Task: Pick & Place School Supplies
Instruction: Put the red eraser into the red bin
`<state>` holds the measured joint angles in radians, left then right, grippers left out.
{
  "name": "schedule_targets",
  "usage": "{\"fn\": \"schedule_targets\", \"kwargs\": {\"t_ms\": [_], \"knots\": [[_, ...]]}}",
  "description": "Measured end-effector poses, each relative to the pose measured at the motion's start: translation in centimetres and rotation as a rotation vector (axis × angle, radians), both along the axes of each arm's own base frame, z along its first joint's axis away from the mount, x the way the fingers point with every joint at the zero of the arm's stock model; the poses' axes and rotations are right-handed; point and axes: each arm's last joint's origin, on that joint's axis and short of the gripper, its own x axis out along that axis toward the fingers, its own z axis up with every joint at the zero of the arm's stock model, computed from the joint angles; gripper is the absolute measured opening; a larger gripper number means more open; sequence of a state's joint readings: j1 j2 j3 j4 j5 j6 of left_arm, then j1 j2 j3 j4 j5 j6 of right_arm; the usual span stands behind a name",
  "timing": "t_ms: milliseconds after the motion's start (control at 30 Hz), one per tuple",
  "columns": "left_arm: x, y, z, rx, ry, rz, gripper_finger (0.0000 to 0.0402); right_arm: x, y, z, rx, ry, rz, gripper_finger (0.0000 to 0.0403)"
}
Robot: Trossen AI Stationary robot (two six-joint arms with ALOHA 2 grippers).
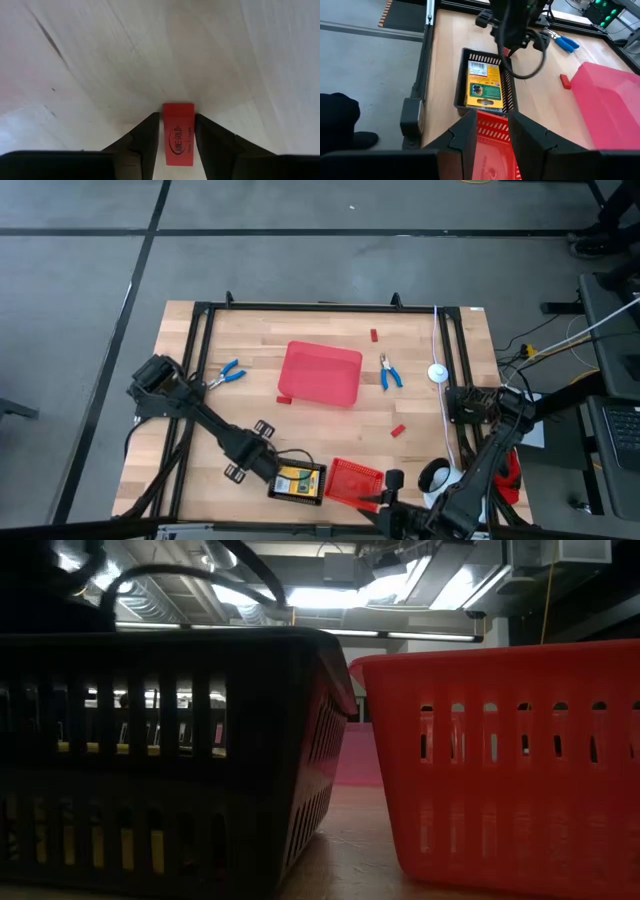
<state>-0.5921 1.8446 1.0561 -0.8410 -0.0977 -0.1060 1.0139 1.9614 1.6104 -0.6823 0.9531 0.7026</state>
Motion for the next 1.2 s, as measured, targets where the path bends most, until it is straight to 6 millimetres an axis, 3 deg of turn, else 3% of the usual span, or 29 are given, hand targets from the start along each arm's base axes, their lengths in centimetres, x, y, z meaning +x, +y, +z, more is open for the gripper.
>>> {"fn": "schedule_targets", "kwargs": {"t_ms": [533,1067,1200], "knots": [[0.2,0.4,0.5,-0.044,-0.009,0.054,0.0079,-1.0,0.6,0.1,0.010,-0.044,-0.018,0.0114],[-0.6,1.6,5.8,0.042,-0.280,0.111,0.0075,-1.1,0.5,0.1,-0.004,-0.051,-0.027,0.0114],[-0.3,1.7,7.5,0.049,-0.430,0.099,0.0071,-1.1,0.4,0.0,-0.023,-0.051,-0.032,0.0114]]}}
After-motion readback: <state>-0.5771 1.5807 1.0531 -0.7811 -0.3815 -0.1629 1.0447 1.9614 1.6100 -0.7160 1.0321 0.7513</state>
